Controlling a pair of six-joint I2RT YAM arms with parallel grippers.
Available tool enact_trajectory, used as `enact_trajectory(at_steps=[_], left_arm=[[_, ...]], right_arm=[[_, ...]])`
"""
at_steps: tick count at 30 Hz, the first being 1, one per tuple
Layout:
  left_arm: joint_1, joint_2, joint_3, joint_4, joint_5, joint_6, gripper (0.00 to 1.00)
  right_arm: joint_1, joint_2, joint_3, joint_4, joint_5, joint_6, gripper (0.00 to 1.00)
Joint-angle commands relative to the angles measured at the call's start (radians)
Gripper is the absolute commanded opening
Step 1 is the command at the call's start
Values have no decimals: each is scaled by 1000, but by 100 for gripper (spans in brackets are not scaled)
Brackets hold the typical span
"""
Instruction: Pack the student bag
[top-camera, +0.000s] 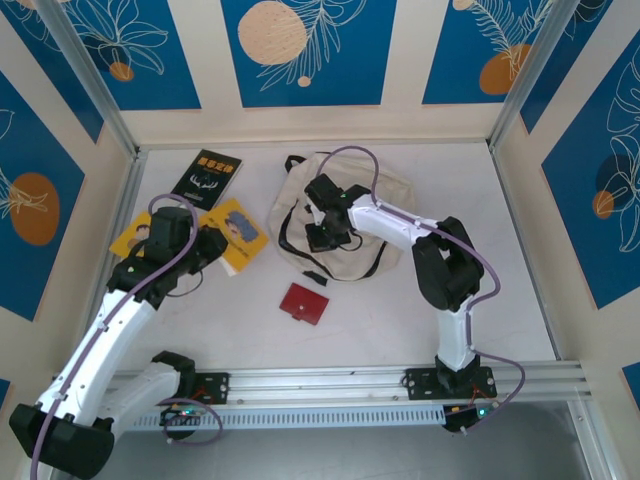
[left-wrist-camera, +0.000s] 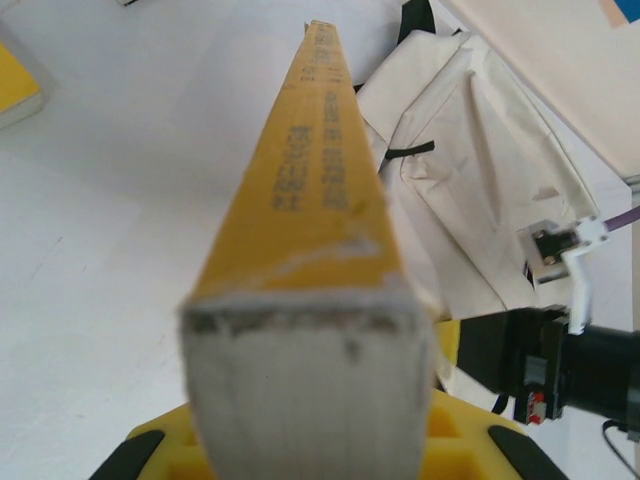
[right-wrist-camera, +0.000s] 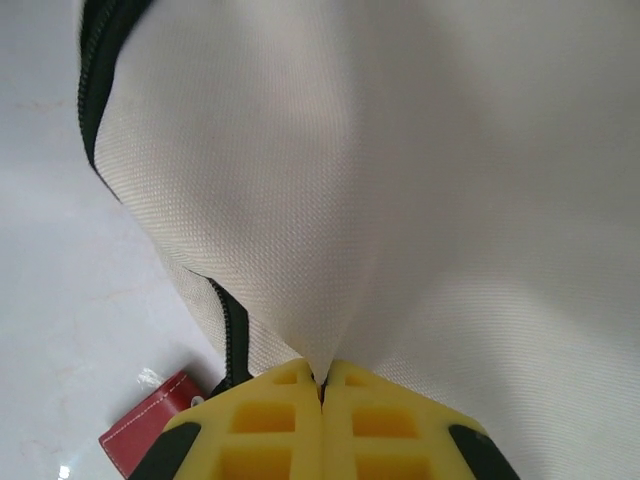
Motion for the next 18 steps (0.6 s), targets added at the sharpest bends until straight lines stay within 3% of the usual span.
enact_trajectory(at_steps=[1,7,18], left_arm=[[34,-28,5,61,95,37,0],[53,-44,-46,164,261,16,0],[57,-38,-162,381,454,-109,0]], right_arm=[[-25,-77,69,3,98,24,0],[-52,-117,190,4,93,29,0],[-62,-65,451,-25,-68,51,0]])
